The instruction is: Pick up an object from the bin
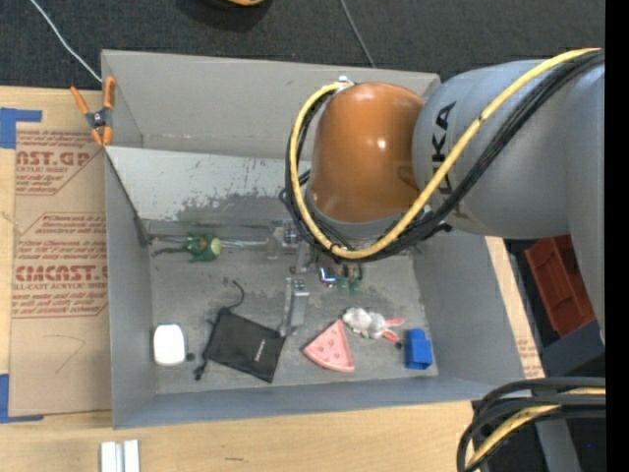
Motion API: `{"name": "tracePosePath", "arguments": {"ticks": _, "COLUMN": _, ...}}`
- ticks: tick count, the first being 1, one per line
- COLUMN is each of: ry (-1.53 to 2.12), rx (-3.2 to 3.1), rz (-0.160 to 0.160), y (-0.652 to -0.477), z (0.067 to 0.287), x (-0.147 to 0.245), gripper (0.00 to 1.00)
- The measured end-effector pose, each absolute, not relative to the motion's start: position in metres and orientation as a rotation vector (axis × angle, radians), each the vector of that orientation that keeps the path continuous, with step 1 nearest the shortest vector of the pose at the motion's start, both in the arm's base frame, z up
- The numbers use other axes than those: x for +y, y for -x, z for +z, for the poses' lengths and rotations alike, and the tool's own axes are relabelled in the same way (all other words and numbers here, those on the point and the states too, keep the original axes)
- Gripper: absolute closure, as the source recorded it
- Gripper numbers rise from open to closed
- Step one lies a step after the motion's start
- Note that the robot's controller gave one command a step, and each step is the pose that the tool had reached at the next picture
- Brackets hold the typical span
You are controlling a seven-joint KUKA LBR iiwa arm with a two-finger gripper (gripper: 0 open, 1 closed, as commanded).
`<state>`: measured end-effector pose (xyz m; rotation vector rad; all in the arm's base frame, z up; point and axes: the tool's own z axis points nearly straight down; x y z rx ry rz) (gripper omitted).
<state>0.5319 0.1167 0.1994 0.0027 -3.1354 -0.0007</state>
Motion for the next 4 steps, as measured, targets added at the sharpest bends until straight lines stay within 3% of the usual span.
{"name": "tracePosePath", "arguments": {"ticks": 1, "ry": 0.000, "rx": -3.143, "rz": -0.002, "y": -0.533, "z": 0.204, "x": 0.116, "gripper": 0.00}}
{"name": "tracePosePath", "arguments": {"ticks": 2, "ry": 0.268, "rx": -3.126, "rz": -0.003, "y": -0.515, "z": 0.113, "x": 0.115, "gripper": 0.00}}
{"name": "tracePosePath", "arguments": {"ticks": 3, "ry": -0.137, "rx": -3.139, "rz": -0.002, "y": -0.502, "z": 0.069, "x": 0.141, "gripper": 0.00}}
{"name": "tracePosePath", "arguments": {"ticks": 4, "ry": 0.123, "rx": -3.135, "rz": -0.004, "y": -0.496, "z": 0.069, "x": 0.141, "gripper": 0.00}}
